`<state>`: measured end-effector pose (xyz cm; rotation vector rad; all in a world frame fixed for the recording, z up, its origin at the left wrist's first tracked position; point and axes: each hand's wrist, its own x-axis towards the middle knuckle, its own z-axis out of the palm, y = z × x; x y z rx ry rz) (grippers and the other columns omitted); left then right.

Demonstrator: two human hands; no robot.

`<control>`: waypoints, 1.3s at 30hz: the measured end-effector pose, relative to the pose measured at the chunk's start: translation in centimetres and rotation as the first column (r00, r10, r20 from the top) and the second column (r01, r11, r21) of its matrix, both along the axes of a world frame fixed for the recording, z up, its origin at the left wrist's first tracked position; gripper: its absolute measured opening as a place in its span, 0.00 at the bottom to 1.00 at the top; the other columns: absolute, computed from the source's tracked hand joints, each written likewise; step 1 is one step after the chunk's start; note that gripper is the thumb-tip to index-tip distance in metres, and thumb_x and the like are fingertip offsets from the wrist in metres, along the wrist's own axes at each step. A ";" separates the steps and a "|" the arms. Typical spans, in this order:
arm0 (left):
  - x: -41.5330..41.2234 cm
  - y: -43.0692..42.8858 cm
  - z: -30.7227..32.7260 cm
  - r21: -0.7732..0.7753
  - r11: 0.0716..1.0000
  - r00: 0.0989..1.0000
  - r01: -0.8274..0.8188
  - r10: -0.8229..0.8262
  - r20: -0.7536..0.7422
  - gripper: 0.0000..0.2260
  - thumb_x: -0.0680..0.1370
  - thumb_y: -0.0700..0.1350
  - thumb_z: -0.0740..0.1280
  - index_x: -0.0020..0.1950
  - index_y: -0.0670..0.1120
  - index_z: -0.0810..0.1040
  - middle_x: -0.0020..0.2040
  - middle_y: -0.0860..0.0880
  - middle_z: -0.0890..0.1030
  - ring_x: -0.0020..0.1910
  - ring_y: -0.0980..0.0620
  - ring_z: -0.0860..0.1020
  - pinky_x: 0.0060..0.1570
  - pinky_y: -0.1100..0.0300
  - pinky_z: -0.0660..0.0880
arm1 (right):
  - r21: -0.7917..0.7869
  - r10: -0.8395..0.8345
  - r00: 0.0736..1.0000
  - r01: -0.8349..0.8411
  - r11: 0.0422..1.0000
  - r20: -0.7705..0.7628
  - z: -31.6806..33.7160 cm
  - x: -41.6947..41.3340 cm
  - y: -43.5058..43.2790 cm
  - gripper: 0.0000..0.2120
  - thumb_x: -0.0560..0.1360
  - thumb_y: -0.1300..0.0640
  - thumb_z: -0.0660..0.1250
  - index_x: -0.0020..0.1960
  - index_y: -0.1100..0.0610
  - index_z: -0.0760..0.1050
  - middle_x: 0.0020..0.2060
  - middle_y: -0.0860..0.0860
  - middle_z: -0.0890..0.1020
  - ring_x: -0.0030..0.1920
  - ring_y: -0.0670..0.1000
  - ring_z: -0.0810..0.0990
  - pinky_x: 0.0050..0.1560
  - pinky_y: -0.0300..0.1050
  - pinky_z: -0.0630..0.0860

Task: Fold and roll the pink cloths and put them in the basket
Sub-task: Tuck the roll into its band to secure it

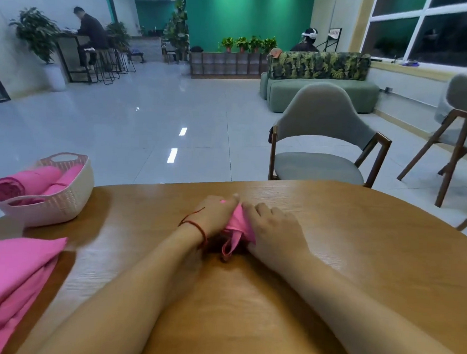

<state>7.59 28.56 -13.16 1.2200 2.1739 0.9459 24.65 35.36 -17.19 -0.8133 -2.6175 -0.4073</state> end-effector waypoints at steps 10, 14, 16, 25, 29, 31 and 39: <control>-4.7 4.7 -2.2 0.304 0.916 0.960 0.261 -0.213 -0.182 0.10 0.84 0.61 0.62 0.54 0.57 0.77 0.45 0.57 0.83 0.45 0.59 0.81 0.43 0.64 0.75 | -0.725 0.274 0.962 -0.205 0.658 -0.023 5.5 -2.9 10.0 0.28 0.75 0.43 0.75 0.70 0.29 0.67 0.55 0.34 0.81 0.54 0.41 0.79 0.55 0.41 0.75; -4.8 7.5 -2.7 0.394 0.896 0.978 0.206 -0.205 -0.045 0.10 0.85 0.60 0.62 0.53 0.56 0.78 0.44 0.54 0.84 0.44 0.57 0.82 0.44 0.61 0.78 | -0.789 0.248 0.961 -0.245 0.564 -0.121 5.1 -2.9 12.3 0.31 0.74 0.38 0.76 0.73 0.29 0.67 0.58 0.33 0.81 0.57 0.38 0.79 0.59 0.43 0.76; -5.1 8.9 -3.0 0.445 0.885 0.988 0.136 -0.156 0.009 0.08 0.85 0.57 0.63 0.53 0.55 0.79 0.44 0.54 0.84 0.44 0.56 0.83 0.44 0.59 0.80 | -0.711 0.214 0.974 -0.204 0.673 -0.077 4.8 -3.5 12.7 0.33 0.75 0.34 0.74 0.75 0.31 0.64 0.58 0.36 0.82 0.54 0.41 0.81 0.53 0.43 0.76; -7.1 11.4 -4.4 0.429 0.903 0.992 0.004 -0.056 0.109 0.14 0.88 0.53 0.56 0.52 0.52 0.80 0.44 0.50 0.83 0.45 0.50 0.82 0.50 0.44 0.79 | -0.131 0.087 0.994 -0.094 0.987 -0.059 -0.1 -6.4 13.7 0.37 0.79 0.25 0.56 0.83 0.41 0.60 0.53 0.45 0.81 0.47 0.52 0.82 0.36 0.48 0.75; -7.0 10.9 -4.9 0.440 0.897 0.997 0.032 -0.060 0.050 0.16 0.87 0.58 0.53 0.56 0.55 0.78 0.49 0.52 0.83 0.51 0.51 0.82 0.54 0.42 0.79 | -0.126 0.110 0.988 -0.123 0.984 -0.104 0.0 -6.2 13.8 0.34 0.80 0.25 0.56 0.81 0.40 0.66 0.54 0.44 0.83 0.47 0.51 0.83 0.37 0.47 0.77; -6.6 10.4 -4.7 0.480 0.877 1.000 0.030 -0.027 -0.014 0.16 0.87 0.59 0.52 0.61 0.57 0.77 0.55 0.55 0.81 0.57 0.54 0.80 0.58 0.47 0.78 | -0.126 0.096 0.985 -0.114 0.986 -0.140 0.1 -5.9 13.6 0.33 0.80 0.27 0.56 0.79 0.42 0.69 0.51 0.44 0.84 0.45 0.51 0.84 0.34 0.47 0.75; -5.1 9.1 -3.9 0.577 0.771 0.858 0.269 0.081 -0.507 0.10 0.78 0.55 0.74 0.53 0.49 0.82 0.50 0.54 0.78 0.51 0.51 0.75 0.52 0.49 0.75 | -0.082 -0.053 0.989 0.041 0.996 -0.139 0.5 -5.3 13.1 0.33 0.75 0.32 0.64 0.77 0.43 0.72 0.48 0.46 0.84 0.39 0.54 0.84 0.30 0.43 0.65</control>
